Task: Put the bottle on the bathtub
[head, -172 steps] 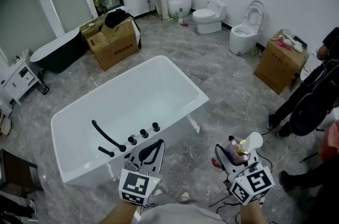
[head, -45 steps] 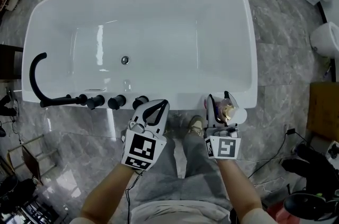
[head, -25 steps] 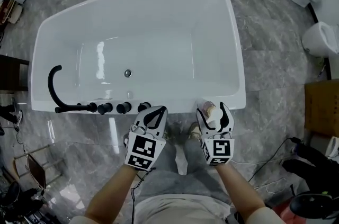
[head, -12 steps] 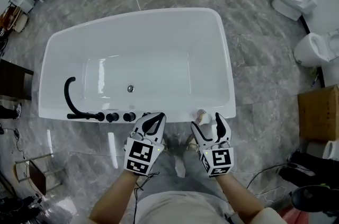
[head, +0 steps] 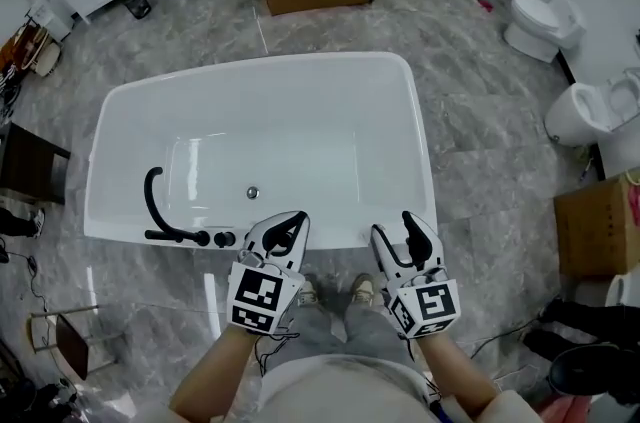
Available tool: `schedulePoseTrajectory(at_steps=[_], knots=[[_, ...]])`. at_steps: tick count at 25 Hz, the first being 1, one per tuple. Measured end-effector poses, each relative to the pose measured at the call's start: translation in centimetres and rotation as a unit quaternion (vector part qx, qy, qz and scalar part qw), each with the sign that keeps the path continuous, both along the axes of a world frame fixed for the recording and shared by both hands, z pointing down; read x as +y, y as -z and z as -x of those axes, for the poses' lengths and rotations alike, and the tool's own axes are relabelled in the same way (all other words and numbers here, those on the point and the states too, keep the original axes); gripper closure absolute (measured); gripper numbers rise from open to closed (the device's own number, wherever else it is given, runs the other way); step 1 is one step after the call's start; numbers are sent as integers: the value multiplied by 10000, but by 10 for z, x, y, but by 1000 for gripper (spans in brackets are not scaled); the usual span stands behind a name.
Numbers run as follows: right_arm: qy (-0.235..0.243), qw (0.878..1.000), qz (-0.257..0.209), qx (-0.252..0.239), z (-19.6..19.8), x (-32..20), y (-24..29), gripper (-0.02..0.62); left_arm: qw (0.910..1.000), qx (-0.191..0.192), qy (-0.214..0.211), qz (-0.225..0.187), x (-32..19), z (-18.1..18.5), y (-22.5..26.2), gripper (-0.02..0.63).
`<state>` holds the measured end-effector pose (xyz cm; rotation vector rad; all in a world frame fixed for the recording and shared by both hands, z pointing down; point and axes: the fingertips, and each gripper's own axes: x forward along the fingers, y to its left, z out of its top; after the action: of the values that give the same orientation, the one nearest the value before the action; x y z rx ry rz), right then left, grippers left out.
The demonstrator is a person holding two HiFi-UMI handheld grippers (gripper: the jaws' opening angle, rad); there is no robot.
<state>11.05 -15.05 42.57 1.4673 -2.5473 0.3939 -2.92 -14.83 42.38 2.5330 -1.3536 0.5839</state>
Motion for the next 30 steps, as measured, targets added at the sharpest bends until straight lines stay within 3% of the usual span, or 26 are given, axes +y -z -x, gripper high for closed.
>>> schedulePoseTrajectory(at_steps=[6, 13, 20, 25, 30], knots=[[199, 9978, -539, -341, 11, -6, 79, 392, 9986, -73, 18, -530, -14, 9, 58, 586], [884, 9880, -1257, -116, 22, 4, 169, 467, 9941, 95, -46, -1082, -16, 6, 124, 586], [932, 9794, -1764, -319, 19, 16, 227, 547, 9879, 88, -83, -1547, -11, 7, 172, 586], [937, 9772, -1903, -108, 21, 21, 247, 568, 9853, 226, 30, -1693, -4, 13, 197, 586], [883, 9812, -1714, -68, 13, 17, 243, 568, 9845, 347, 120, -1712, -1, 10, 206, 586]])
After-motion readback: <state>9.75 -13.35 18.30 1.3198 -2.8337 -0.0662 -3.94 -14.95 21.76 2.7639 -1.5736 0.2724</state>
